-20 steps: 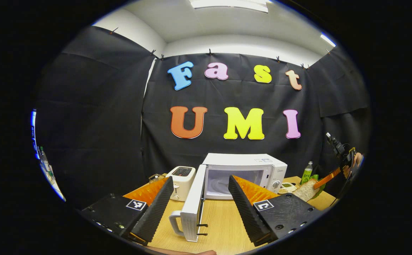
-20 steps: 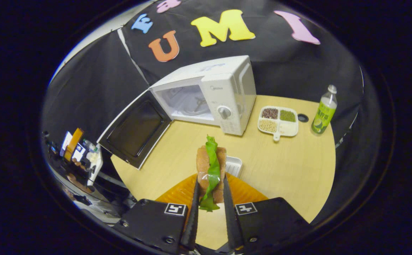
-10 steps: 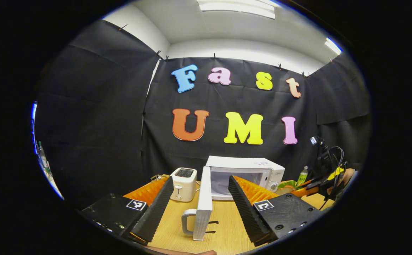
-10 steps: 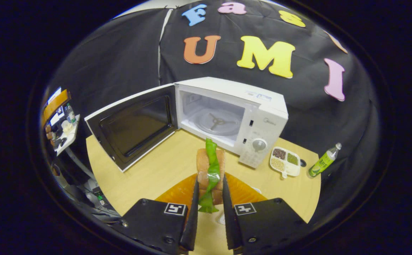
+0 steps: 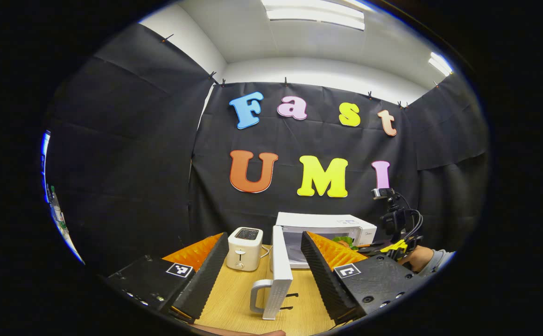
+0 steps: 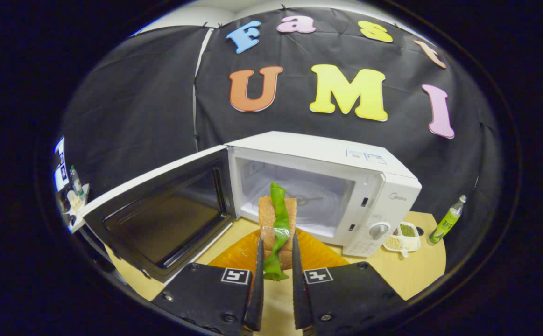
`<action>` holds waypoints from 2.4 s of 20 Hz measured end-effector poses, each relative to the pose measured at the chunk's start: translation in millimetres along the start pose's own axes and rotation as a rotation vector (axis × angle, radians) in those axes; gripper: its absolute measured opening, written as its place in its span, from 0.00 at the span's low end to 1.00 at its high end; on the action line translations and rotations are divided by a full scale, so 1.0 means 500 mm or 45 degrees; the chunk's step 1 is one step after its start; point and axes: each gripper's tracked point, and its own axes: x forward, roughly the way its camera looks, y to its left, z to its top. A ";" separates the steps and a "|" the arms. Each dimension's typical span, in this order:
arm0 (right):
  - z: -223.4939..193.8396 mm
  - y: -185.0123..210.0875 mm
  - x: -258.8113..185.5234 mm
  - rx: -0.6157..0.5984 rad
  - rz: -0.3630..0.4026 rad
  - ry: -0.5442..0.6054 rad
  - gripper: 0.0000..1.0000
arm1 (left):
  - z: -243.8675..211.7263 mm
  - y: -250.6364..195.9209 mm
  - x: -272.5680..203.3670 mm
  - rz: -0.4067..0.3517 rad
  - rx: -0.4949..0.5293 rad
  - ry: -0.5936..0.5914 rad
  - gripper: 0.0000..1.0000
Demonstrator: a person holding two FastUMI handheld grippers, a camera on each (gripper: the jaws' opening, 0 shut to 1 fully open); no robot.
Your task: Open the microwave oven with the left hand, put the food in, and close the microwave oven.
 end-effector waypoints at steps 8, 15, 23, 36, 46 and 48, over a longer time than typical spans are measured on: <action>0.014 0.008 0.192 0.017 -0.115 -0.216 0.22 | -0.028 0.030 0.014 0.013 -0.002 0.024 0.94; 0.025 -0.044 0.322 0.152 -0.292 -0.331 0.29 | -0.057 0.060 0.031 0.066 -0.010 0.067 0.94; 0.024 -0.081 0.400 0.759 -0.440 -0.347 0.30 | -0.095 0.092 0.053 0.160 -0.001 0.122 0.94; -0.067 -0.120 0.441 1.129 -0.583 -0.350 0.40 | -0.140 0.135 0.038 0.287 0.049 0.208 0.93; -0.087 -0.161 0.448 0.805 -0.703 -0.398 0.85 | -0.167 0.156 0.024 0.345 -0.030 0.275 0.93; -0.080 -0.150 0.444 0.830 -0.647 -0.422 0.87 | -0.168 0.160 0.014 0.349 -0.045 0.278 0.80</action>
